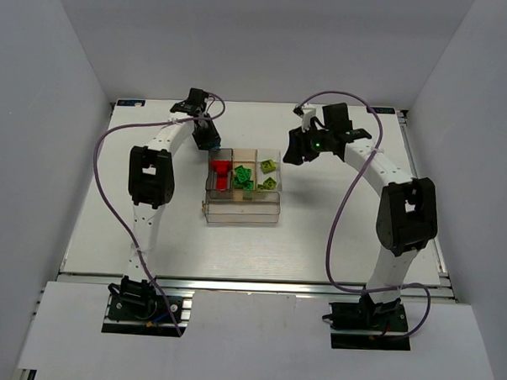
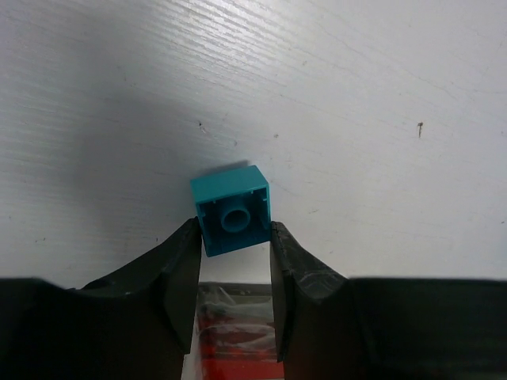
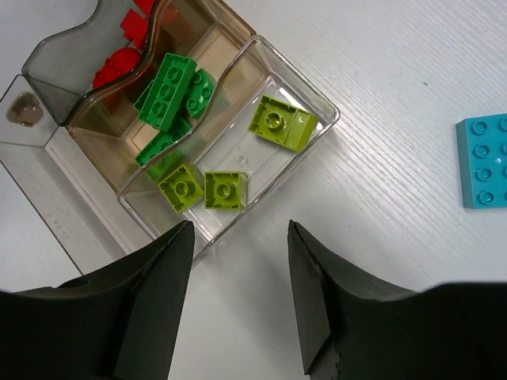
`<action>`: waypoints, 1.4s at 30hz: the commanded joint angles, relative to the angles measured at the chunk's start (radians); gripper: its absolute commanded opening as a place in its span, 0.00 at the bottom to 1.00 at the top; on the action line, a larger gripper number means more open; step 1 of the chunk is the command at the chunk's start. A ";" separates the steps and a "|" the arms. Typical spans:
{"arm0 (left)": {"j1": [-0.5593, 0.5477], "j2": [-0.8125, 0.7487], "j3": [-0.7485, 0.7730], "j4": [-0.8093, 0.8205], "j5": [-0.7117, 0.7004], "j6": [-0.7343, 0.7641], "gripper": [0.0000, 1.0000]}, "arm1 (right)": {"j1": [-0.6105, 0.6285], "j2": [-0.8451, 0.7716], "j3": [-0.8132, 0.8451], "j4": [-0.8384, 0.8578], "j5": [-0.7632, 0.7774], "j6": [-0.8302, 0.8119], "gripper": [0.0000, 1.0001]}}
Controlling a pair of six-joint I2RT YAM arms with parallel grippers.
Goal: Sort the legos into containers by color
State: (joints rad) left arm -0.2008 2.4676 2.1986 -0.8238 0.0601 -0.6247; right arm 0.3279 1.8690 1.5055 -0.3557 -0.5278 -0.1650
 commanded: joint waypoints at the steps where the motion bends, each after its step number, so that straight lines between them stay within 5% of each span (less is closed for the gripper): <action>1: -0.003 -0.028 -0.010 -0.018 -0.012 0.011 0.28 | -0.021 -0.062 -0.014 0.038 -0.017 0.004 0.56; 9: 0.041 -0.422 -0.301 0.182 -0.284 -0.021 0.15 | -0.052 -0.123 -0.122 0.176 0.163 0.025 0.52; 10: 0.041 -0.464 -0.363 0.202 -0.283 -0.020 0.14 | -0.053 -0.132 -0.142 0.204 0.193 0.031 0.46; 11: 0.053 -0.501 -0.394 0.227 -0.270 -0.017 0.14 | -0.062 -0.140 -0.183 0.233 0.230 0.053 0.28; 14: 0.063 -0.639 -0.540 0.337 -0.067 0.043 0.13 | -0.082 -0.146 -0.222 0.308 0.354 0.107 0.00; 16: 0.063 -0.712 -0.606 0.416 0.218 0.138 0.10 | -0.101 -0.102 -0.174 0.202 0.336 0.124 0.00; 20: 0.046 -0.806 -0.774 0.370 0.441 0.235 0.05 | -0.161 0.031 0.037 -0.001 0.117 0.084 0.00; 24: 0.024 -0.892 -0.875 0.305 0.605 0.305 0.05 | -0.182 0.053 0.085 0.006 -0.033 0.032 0.00; 25: 0.011 -0.901 -0.881 0.290 0.635 0.316 0.05 | -0.182 0.052 0.093 0.004 -0.038 -0.002 0.06; 26: -0.008 -0.907 -0.881 0.247 0.638 0.327 0.06 | -0.181 0.055 0.105 0.001 -0.044 -0.014 0.25; 29: -0.046 -0.892 -0.875 0.181 0.606 0.362 0.08 | -0.184 0.088 0.171 -0.012 -0.025 -0.031 0.49; 38: -0.158 -0.826 -0.867 0.065 0.538 0.396 0.12 | -0.182 0.144 0.202 -0.012 0.055 -0.039 0.55; 42: -0.193 -0.794 -0.861 0.003 0.417 0.416 0.28 | -0.182 0.147 0.197 -0.012 0.057 -0.041 0.61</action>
State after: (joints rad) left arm -0.3782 1.6695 1.3132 -0.7494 0.5602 -0.2459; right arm 0.1463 2.0125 1.6920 -0.3706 -0.4770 -0.1921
